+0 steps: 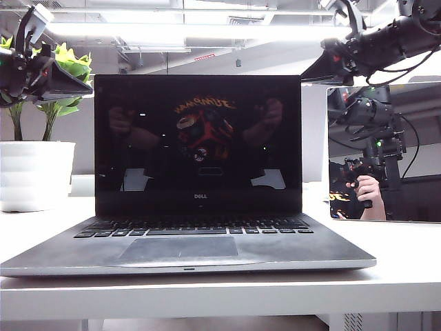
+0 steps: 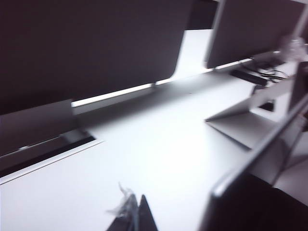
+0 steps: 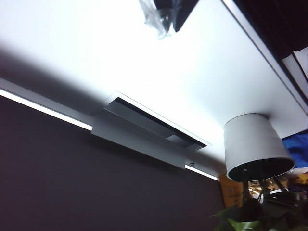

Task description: Close the laptop lid.

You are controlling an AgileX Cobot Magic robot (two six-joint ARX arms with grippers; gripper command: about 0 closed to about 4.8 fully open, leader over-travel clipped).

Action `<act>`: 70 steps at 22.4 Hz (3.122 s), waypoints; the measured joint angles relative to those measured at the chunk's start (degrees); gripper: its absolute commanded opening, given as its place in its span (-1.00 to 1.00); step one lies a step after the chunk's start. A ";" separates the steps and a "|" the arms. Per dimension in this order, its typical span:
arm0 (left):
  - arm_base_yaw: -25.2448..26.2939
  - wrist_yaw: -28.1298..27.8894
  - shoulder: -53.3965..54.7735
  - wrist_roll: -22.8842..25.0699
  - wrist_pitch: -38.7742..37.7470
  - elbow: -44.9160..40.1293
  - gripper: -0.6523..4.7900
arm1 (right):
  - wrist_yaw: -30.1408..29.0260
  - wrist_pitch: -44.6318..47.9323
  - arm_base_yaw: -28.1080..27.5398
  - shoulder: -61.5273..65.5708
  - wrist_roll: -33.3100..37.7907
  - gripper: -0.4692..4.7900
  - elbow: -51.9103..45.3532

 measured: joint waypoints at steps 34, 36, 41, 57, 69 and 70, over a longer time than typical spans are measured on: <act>0.59 22.25 0.02 -12.15 1.09 0.07 -0.78 | -13.70 -7.37 -0.07 0.22 0.00 -0.82 0.00; 0.55 24.81 0.02 -14.34 1.18 0.09 -0.78 | -15.82 -8.04 -0.07 0.20 0.35 -0.82 0.00; 0.52 30.05 0.02 -18.34 1.29 0.11 -0.78 | -18.34 -11.52 -0.04 0.20 0.52 -0.82 0.00; -0.07 37.62 -0.09 -33.40 0.00 0.22 -0.78 | -26.58 -23.06 0.61 0.17 0.57 -0.82 0.13; -8.66 33.42 -0.09 -38.60 -0.07 0.17 -0.78 | -24.04 -25.38 4.28 0.07 2.69 -0.83 0.13; -10.25 33.38 -0.09 -38.62 -0.22 0.17 -0.78 | -23.96 -25.44 4.87 0.07 2.93 -0.83 0.13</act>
